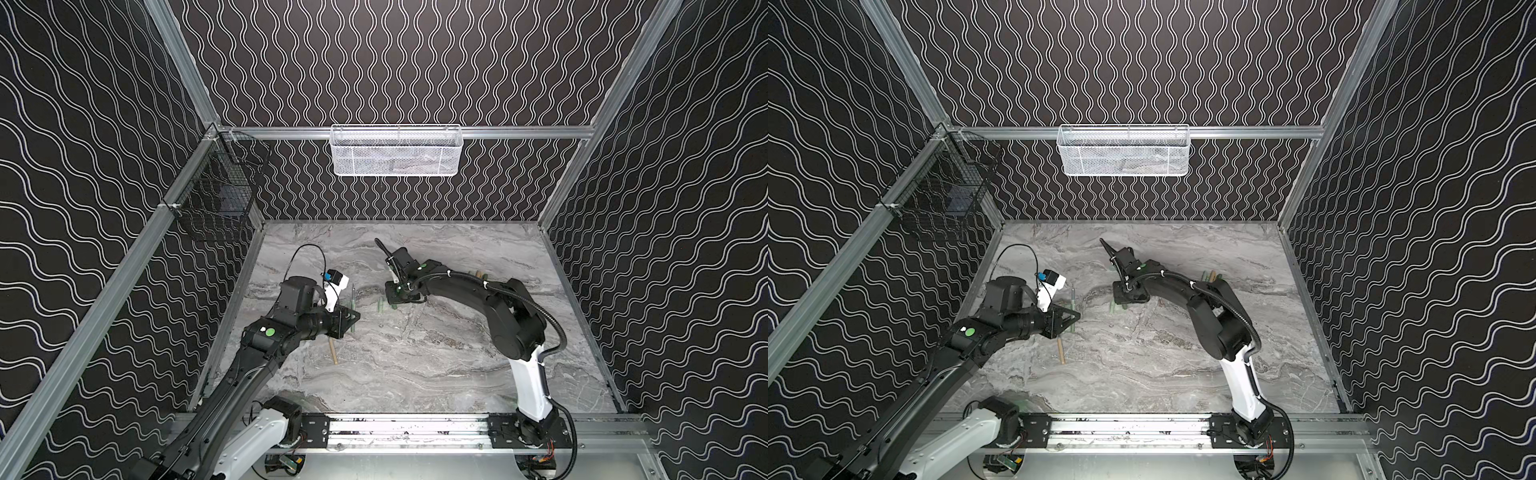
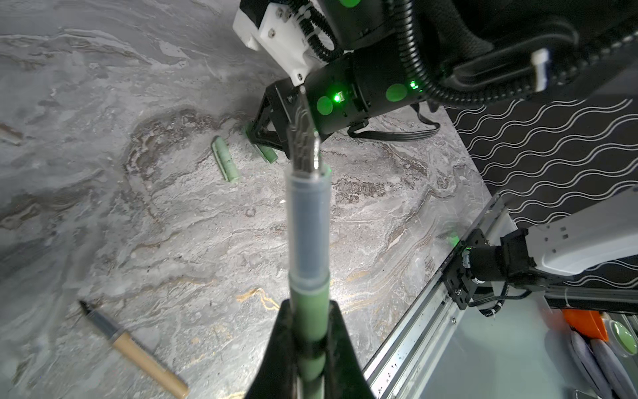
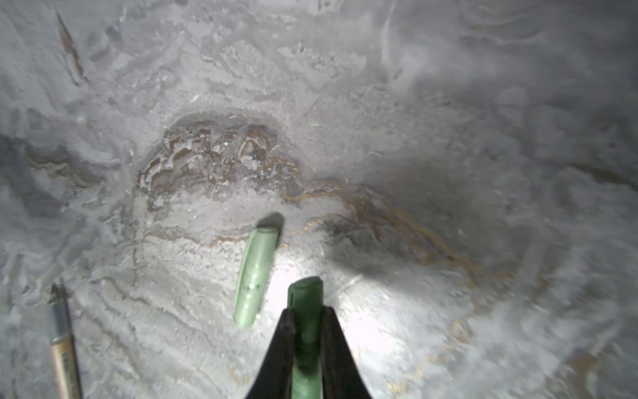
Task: Insert pens into pen caps
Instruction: Pick up the pen cap from the center of the table, then put on the pen cap to the pen.
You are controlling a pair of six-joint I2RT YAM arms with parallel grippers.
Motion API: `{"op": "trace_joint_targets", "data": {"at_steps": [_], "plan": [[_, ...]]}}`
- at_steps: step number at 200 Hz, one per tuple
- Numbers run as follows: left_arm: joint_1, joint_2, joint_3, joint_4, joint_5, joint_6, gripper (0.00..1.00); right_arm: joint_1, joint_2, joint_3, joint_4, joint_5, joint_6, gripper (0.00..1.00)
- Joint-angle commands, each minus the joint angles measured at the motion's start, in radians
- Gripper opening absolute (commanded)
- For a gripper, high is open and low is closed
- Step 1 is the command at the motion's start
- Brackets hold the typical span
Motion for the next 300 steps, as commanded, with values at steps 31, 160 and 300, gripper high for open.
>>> {"op": "trace_joint_targets", "data": {"at_steps": [31,160,300], "plan": [[-0.044,0.070,-0.083,0.279,0.124,-0.146,0.00,-0.037,-0.187,-0.156,0.179,-0.006,0.011,0.13],[-0.290,0.395,-0.231,0.844,0.253,-0.289,0.00,-0.038,-0.505,-0.491,0.505,-0.007,0.144,0.15],[-0.294,0.483,-0.197,0.851,0.197,-0.264,0.00,-0.032,-0.621,-0.587,0.609,-0.097,0.241,0.15]]}}
